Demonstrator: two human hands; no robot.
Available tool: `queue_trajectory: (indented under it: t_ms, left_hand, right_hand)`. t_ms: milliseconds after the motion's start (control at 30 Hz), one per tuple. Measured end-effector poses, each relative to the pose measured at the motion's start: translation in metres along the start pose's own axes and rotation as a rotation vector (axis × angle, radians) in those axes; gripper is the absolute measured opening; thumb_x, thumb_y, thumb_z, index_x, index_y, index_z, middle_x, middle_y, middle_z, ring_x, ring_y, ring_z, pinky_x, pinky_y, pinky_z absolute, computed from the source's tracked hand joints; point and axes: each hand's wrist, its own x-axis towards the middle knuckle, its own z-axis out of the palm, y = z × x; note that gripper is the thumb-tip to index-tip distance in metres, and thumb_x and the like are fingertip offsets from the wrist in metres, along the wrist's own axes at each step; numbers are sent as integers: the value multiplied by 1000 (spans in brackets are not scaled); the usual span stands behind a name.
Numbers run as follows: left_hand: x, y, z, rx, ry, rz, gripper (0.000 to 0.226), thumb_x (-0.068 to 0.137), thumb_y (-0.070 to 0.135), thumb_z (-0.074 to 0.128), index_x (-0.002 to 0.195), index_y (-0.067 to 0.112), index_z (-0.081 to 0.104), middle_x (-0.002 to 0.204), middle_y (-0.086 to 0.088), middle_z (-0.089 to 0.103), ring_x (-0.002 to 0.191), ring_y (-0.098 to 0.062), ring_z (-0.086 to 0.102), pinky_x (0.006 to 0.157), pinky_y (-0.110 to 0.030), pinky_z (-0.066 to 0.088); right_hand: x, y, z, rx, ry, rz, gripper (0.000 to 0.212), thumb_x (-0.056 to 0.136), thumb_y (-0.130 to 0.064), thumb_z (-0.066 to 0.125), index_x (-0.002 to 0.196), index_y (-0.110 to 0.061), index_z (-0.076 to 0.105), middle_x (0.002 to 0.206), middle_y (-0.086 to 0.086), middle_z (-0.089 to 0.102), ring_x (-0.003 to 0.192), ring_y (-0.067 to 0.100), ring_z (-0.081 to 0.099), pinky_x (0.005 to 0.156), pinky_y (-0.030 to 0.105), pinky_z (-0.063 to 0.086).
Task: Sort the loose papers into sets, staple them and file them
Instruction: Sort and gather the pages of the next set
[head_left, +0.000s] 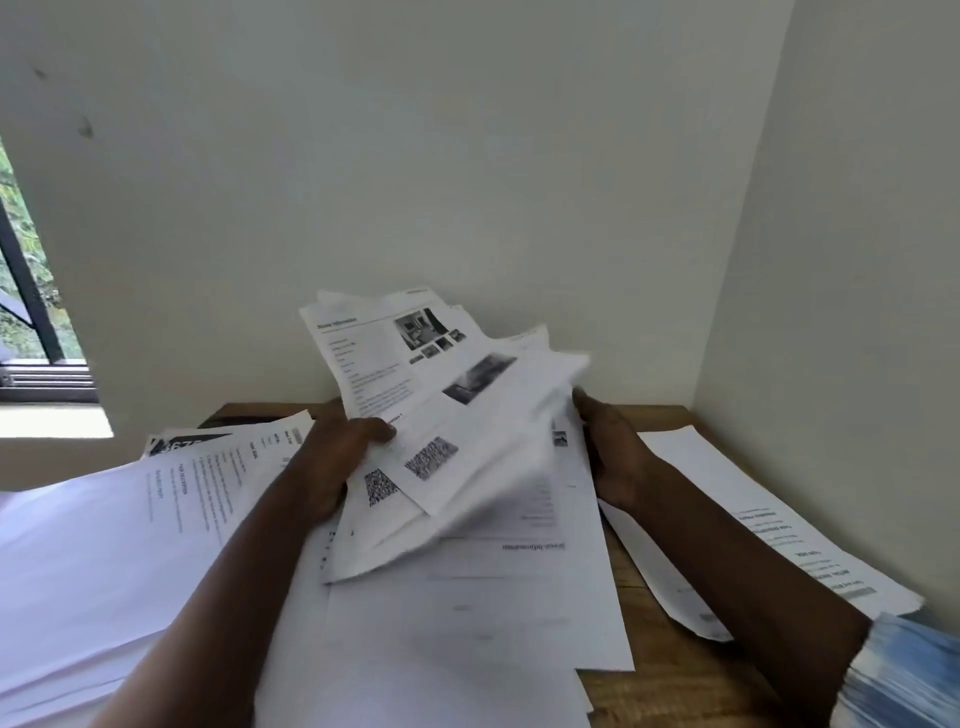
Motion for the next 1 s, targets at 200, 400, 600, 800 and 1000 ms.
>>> queue_trajectory:
  t_ms: [200,400,600,800,1000]
  left_hand:
    - [-8,-5,15,261,-160,74,46,85,-11,68,116,23,68,107,1,79,94,-25,78,85,-51,62]
    - [-11,3,18,27,-214,147,62,79,4,82,136,14,60,126,-8,74,113,-34,72,95,-55,57]
    - [-11,5,29,62,-136,159,32,86,-12,69,115,3,71,96,-3,81,89,-22,78,66,-29,63]
    - [-7,-1,20,199,-16,198,31,89,-8,71,117,5,72,89,13,78,81,-11,76,77,-28,63]
    - [-11,2,27,355,-14,144,32,89,-7,70,91,25,69,65,23,72,65,-4,72,59,-20,58]
  right_hand:
    - [-9,-17,6,-93,-169,66,71,84,-58,76,132,-6,69,132,21,68,120,37,65,108,48,49]
    - [-5,-19,-2,-130,70,-62,31,81,15,67,111,5,72,115,27,71,96,40,69,99,55,54]
    - [-23,-43,-13,-263,40,-151,49,103,-49,55,127,-8,68,117,15,74,102,30,73,96,45,58]
    - [-71,-41,-66,-1360,144,-94,70,82,-71,70,133,-23,62,132,-7,59,124,15,55,104,34,45]
    - [-94,-3,-72,-1558,87,33,80,89,-71,60,155,-30,38,163,0,34,151,25,27,122,48,25]
